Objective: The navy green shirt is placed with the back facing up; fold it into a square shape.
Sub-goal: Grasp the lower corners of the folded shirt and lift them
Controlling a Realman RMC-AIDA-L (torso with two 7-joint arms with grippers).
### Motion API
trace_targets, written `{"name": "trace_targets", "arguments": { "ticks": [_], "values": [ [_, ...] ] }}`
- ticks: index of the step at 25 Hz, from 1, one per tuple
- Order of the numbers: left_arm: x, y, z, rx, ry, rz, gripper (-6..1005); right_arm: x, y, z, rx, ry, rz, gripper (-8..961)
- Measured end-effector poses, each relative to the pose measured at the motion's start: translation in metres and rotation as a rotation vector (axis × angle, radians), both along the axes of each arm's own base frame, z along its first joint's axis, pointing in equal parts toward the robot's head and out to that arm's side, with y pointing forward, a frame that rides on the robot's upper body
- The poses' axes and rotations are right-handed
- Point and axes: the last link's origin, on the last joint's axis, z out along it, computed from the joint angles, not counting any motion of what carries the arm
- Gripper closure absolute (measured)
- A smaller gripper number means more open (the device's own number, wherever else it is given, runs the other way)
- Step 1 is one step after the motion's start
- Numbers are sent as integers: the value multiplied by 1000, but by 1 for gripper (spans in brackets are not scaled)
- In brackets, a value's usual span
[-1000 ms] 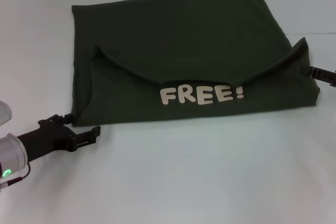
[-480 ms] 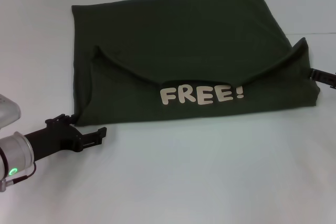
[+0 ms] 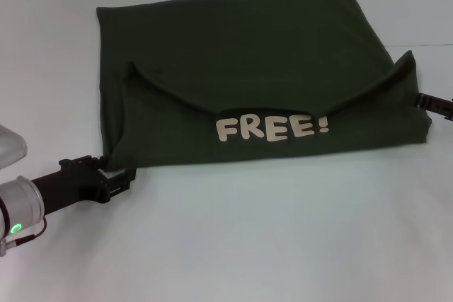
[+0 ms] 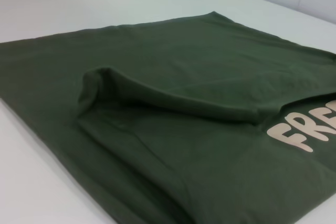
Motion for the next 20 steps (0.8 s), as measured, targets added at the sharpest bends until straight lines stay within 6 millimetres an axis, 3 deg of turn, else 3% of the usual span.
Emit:
{"name": "trace_targets", "arguments": {
  "ticks": [1,6,9,20],
  "values": [
    [0,0,0,-3,4,4,244,0,0,0,0,0,0,175],
    [-1,3,1,-3,19,8,485,0,0,0,0,0,0,175],
    [0,6,2,2,25,12,692,0,0,0,1,1,-1,176],
    [6,11,6,-6,30,-6,930,2,-1,1,1,-4,-7,177]
  ]
}}
